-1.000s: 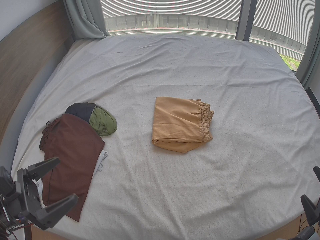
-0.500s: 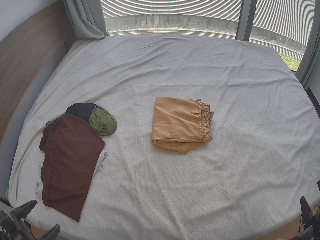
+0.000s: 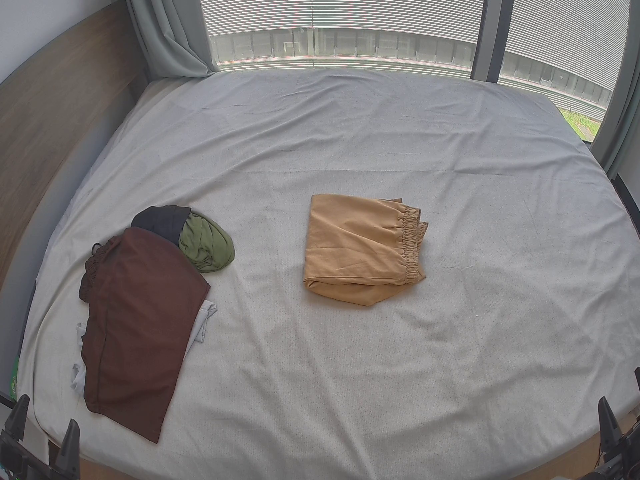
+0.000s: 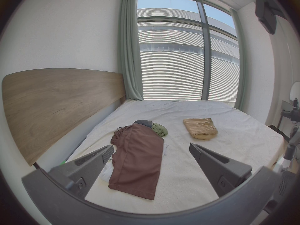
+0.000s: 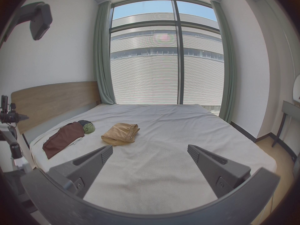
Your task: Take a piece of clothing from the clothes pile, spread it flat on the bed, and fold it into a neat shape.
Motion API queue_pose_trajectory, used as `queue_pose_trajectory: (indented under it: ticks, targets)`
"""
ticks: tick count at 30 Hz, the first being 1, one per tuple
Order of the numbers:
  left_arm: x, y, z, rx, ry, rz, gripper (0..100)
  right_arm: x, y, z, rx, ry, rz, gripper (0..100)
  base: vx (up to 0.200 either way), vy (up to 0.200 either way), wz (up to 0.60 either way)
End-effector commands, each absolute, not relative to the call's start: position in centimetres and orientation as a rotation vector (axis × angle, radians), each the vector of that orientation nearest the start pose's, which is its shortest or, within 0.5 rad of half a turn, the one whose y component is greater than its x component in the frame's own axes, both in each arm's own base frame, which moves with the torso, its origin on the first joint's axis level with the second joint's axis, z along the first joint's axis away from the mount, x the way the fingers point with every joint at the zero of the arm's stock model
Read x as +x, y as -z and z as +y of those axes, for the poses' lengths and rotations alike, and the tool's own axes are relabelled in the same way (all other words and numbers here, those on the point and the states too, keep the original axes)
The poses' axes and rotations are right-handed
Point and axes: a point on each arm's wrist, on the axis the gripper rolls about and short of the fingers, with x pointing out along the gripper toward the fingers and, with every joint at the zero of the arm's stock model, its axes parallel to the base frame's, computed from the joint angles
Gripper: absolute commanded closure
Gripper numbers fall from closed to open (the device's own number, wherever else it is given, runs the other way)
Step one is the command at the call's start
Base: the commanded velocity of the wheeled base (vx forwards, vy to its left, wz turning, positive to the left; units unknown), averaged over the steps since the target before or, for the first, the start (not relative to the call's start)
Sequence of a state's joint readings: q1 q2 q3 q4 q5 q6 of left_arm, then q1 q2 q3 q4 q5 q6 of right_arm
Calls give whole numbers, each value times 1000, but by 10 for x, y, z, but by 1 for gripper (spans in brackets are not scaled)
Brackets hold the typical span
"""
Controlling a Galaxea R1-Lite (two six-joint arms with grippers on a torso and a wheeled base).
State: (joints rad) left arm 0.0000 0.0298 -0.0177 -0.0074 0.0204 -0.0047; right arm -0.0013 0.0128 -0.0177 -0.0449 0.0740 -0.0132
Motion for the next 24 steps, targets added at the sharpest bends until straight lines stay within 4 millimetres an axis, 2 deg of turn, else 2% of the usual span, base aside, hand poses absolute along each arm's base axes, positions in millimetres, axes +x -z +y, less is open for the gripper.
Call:
queue_pose_trajectory:
  ticks: [1, 24]
  targets:
    - [-23, -76, 0, 2, 6, -2, 0, -23, -80, 2, -37, -81, -40, 0, 0, 0, 0]
    - [-23, -75, 0, 2, 5, 2, 0, -22, -81, 3, 32, -113, -32, 0, 0, 0, 0]
